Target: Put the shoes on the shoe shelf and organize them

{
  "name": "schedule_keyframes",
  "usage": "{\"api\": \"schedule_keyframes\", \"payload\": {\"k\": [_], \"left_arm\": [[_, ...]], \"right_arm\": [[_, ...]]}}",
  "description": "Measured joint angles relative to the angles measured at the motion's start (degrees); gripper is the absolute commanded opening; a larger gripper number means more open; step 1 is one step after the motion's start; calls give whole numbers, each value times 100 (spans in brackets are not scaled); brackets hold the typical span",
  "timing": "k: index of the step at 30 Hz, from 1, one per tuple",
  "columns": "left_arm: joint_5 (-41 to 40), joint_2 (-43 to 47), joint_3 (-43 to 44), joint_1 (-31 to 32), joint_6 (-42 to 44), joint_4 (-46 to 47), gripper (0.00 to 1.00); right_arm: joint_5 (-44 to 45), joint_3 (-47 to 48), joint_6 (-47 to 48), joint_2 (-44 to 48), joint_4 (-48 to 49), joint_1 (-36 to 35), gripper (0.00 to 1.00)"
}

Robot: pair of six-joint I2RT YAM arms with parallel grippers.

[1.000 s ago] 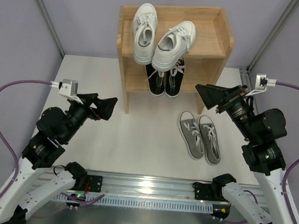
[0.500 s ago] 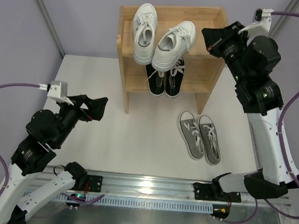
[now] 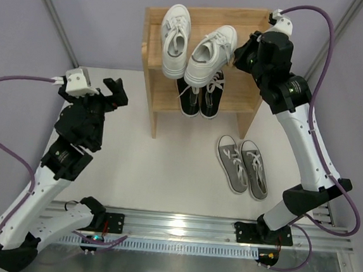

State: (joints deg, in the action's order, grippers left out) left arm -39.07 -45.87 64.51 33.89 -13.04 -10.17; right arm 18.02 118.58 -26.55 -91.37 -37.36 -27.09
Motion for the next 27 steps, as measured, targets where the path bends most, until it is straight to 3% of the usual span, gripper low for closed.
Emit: {"api": "schedule_keyframes", "payload": {"k": [5,9,13,19,27], "left_arm": [[-79,-778,-35,-494,326,970,100],[487,-1401,4,-1539,-9,1279,100],[1523,-1899,227,-2389,-634,1521,99],[3556,-2378,649,-2704,-1582,2052,84],[5639,-2839,772,-3211,-3084,2540,75]], "right_arm": [[48,24,55,-2,-39,-44,4],[48,24,96,-2,-35,-48,4],[37,22,142,-2,-20,-50,4],[-52,22,254,-13,11,-48,4],[-479,28,308,-131,210,-37,4]]}}
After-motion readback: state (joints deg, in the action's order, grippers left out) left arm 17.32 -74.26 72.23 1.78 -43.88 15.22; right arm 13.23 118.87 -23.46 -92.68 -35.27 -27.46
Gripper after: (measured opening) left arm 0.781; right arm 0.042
